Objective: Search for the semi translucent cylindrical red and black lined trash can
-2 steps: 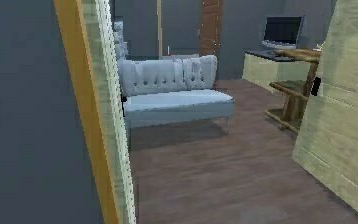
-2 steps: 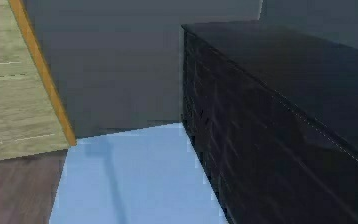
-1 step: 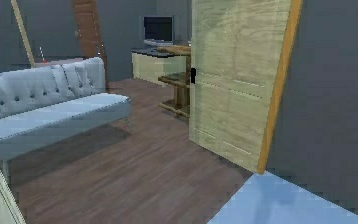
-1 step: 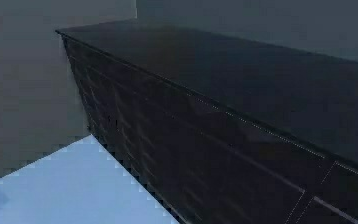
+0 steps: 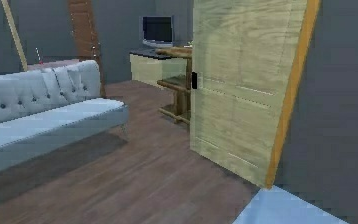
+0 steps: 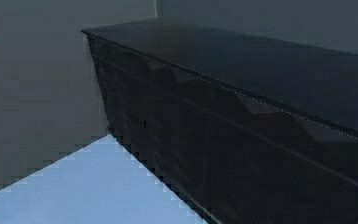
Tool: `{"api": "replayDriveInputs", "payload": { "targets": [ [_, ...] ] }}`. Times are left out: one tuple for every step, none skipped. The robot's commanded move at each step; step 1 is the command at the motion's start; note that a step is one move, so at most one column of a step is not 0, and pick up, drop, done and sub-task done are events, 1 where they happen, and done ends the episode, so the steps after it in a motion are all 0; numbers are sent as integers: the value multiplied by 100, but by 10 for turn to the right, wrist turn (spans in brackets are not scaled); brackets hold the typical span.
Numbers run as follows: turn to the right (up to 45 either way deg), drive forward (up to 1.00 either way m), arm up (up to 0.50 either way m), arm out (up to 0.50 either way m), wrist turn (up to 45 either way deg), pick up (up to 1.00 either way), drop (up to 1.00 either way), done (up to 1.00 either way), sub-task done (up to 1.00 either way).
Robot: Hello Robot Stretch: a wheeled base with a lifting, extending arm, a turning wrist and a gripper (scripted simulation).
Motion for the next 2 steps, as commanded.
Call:
{"api": "replayDriveInputs", "payload": {
  "targets": [
    [-90,0,0,0,0,0,0,0,0],
    [0,100,0,0,0,0,0,0,0]
  ]
}}
